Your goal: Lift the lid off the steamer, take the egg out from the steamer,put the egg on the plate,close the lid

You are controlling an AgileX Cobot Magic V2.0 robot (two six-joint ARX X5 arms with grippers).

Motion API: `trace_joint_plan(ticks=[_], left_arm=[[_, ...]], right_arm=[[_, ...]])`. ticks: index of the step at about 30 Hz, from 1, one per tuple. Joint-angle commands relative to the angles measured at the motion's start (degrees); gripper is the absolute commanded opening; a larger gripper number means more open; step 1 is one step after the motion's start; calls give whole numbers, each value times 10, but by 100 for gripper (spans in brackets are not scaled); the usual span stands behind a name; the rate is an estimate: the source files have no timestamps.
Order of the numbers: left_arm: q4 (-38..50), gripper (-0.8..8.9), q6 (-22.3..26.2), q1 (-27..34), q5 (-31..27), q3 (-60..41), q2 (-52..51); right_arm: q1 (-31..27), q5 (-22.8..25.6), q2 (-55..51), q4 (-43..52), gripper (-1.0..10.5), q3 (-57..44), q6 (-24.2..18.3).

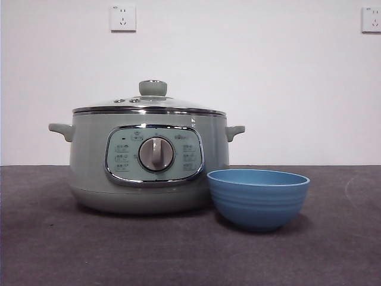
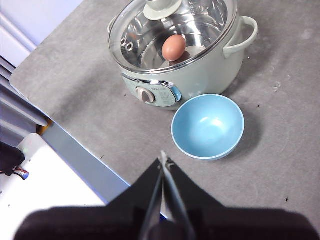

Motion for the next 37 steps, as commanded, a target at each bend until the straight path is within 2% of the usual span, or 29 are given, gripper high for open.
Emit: trace_joint_plan(ticks=[1,3,4,5,6,15,24,30,37], left_arm=[[0,196,2,0,0,0,0],[1,445,2,0,0,0,0],[1,529,2,0,-1,0,0],[1,541,2,0,-1,0,0],[2,539,0,0,-2,0,0],[22,539,-11,0,-2,0,21],[114,539,-26,-14,0,1,90],[179,539,-27,-61,-8,22,177],[244,539,-24,-137,-79,96,311]], right_arm=[[1,0,-1,6,168,0,-3],[1,0,-1,10,390,0,6],[1,0,-1,11,499,0,10],[1,1,-1,11,574,0,11],[1,1,-1,11,603,0,12],[1,1,-1,10,599,0,16],[1,1,-1,11,599,0,20],[1,1,2,12,599,0,21],[1,1,11,12,599,0,22]])
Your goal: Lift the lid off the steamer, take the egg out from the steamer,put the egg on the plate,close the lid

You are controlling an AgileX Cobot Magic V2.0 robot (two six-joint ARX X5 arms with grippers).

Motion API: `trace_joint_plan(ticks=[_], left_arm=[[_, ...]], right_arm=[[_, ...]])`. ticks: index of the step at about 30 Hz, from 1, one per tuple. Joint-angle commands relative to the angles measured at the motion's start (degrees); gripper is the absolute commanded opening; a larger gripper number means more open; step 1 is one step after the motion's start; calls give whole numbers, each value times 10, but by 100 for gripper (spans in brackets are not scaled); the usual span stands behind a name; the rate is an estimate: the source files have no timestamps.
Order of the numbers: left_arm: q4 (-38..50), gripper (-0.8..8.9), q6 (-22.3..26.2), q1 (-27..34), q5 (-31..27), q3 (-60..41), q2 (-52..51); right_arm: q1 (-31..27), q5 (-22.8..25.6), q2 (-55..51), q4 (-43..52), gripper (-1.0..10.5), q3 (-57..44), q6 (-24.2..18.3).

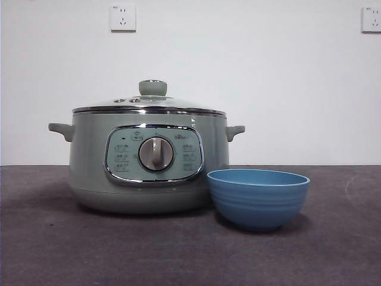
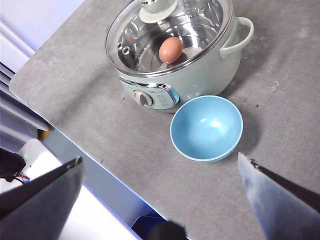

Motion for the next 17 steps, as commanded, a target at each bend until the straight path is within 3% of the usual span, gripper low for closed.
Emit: trace_joint_plan(ticks=[1,12,17], left_arm=[[28,539,2,-31,-26,30,52],[120,539,40,-125,-146,121,231],[166,539,58,-150,-174,127,288]], right_arm=[[1,0,3,3,599,0,5],[1,0,17,3,599,0,6],[1,0,17,4,599,0,6]])
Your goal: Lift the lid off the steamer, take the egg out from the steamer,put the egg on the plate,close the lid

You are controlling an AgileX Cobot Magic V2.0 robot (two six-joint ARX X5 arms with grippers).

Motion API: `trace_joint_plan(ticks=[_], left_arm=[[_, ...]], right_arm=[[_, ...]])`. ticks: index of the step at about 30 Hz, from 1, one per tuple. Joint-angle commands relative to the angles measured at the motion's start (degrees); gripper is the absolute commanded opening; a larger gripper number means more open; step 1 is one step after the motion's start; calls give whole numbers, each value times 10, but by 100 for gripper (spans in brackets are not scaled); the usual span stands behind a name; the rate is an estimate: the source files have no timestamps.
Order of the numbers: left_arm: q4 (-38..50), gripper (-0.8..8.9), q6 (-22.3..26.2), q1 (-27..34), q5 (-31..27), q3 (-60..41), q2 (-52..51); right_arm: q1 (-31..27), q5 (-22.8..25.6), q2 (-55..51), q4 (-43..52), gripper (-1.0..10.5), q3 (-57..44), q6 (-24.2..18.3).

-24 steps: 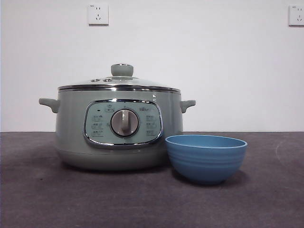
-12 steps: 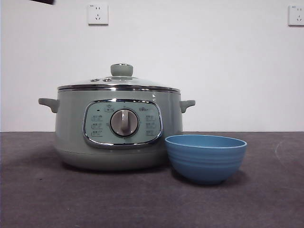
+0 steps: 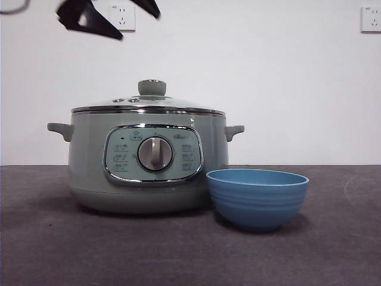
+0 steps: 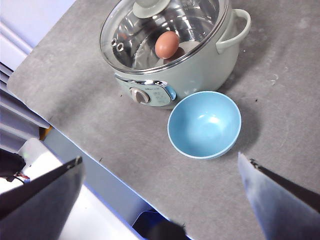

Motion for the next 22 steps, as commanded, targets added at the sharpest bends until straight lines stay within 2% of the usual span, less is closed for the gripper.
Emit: trace_joint_plan(ticks=[1,4,13,22], left_arm=[[23,539,23,-11,-16,1,30],[26,539,26,-19,-33,1,55],[25,539,26,-22,-34,1,110],[16,530,25,-29,-43,1,121]], right_arm=[[1,0,0,3,599,0,4],[1,0,0,3,599,0,4],[1,0,0,6,599,0,4],[1,0,0,7,599,0,4]])
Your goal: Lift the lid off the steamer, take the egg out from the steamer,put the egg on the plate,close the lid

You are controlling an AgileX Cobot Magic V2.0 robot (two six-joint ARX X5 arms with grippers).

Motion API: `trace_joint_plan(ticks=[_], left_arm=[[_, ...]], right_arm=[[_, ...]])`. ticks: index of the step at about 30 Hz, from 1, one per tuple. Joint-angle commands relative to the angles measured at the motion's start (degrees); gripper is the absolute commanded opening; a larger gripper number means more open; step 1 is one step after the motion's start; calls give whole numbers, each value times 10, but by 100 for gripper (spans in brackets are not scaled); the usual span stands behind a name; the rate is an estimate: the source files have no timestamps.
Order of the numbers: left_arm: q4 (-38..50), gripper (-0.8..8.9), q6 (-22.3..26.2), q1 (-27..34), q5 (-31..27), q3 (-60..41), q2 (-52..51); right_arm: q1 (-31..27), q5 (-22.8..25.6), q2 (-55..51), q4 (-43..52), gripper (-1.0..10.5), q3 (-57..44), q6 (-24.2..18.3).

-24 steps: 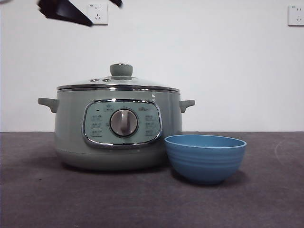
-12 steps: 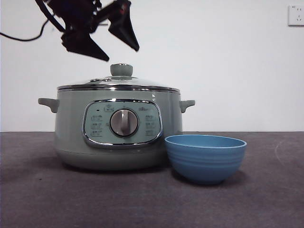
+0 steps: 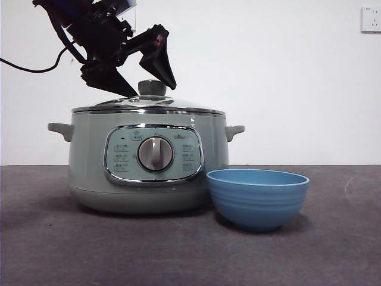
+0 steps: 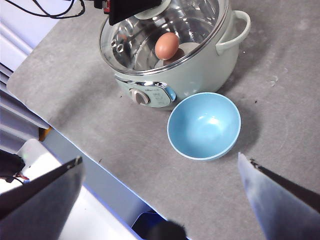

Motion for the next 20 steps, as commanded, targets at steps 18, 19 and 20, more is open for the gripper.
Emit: trace_joint_plan(ticks=[18,19,20], left_arm=[[-9,55,5,-24,-33,1,3],[-9,53,4,-24,-33,1,3],[-9,35,4,-24,-33,1,3]], right_arm=[[1,0,0,12,599,0,7],[1,0,0,12,599,0,7],[1,0,0,12,599,0,7]])
